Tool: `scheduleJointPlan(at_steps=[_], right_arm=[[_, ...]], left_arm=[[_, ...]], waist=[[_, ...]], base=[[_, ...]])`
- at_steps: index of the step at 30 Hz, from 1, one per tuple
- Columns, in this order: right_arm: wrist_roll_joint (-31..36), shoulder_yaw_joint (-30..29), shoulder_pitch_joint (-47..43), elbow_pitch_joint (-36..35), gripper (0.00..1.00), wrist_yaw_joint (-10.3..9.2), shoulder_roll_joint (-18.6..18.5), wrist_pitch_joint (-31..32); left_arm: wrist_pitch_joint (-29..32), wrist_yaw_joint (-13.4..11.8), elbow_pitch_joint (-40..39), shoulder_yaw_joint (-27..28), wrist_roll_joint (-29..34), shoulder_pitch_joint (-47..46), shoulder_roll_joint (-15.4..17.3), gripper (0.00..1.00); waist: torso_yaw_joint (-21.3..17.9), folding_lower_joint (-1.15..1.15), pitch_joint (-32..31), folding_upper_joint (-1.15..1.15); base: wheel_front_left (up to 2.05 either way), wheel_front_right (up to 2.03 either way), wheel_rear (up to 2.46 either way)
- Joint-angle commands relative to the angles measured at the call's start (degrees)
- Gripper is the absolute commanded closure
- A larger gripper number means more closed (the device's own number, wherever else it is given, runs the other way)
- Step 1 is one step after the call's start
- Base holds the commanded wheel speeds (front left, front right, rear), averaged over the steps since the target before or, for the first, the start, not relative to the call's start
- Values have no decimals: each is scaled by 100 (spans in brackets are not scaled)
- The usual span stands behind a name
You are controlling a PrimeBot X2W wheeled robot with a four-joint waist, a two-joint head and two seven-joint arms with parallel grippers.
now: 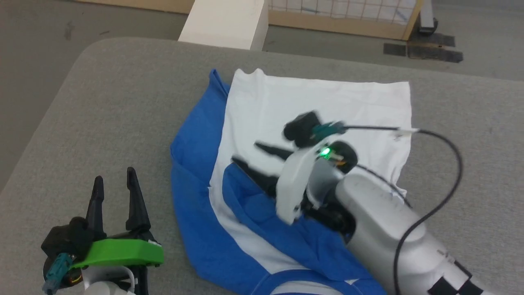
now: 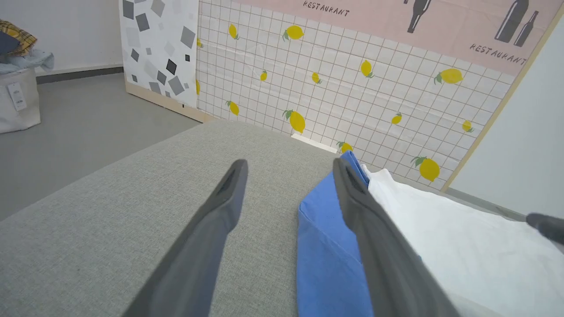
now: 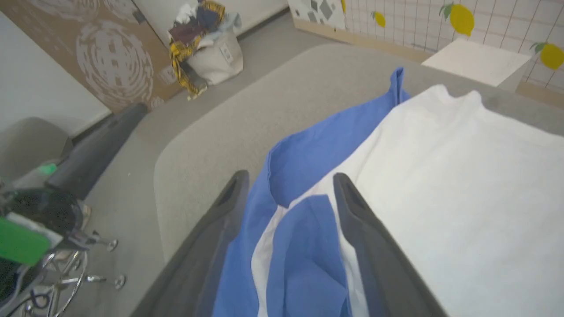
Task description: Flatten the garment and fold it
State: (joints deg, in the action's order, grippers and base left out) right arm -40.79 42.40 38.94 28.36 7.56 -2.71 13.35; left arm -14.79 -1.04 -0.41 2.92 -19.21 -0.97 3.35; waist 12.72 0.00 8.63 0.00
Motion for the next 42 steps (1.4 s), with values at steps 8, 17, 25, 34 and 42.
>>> scheduleJointPlan(at_steps=[8, 17, 25, 34, 42], right_arm=[[717, -2208, -215, -169, 0, -8, -385, -790], [1437, -4328, -1435, -1014, 0, -8, -609, -281], [1871, -5351, -2009, -2316, 0, -8, -446, 502], [1975, -5789, -1879, -3312, 0, -8, -295, 988], [1927, -5755, -1656, -3527, 0, -8, -254, 1007]], left_arm=[[41, 4, 42, 66, -49, 229, 90, 0], [328, -3, 34, 33, -93, 277, 209, 0], [2123, 226, 470, -207, -140, -1191, 941, 0], [4365, 512, 1607, -512, -342, -3806, 1633, 0], [5863, 401, 2113, -733, -285, -4881, 2001, 0]], waist=[[-609, 0, -518, 0], [-925, 0, -422, 0], [-923, 0, 209, 0], [-1124, 0, 1413, 0], [-1444, 0, 2190, 0]], base=[[0, 0, 0], [0, 0, 0], [0, 0, 0], [0, 0, 0], [0, 0, 0]])
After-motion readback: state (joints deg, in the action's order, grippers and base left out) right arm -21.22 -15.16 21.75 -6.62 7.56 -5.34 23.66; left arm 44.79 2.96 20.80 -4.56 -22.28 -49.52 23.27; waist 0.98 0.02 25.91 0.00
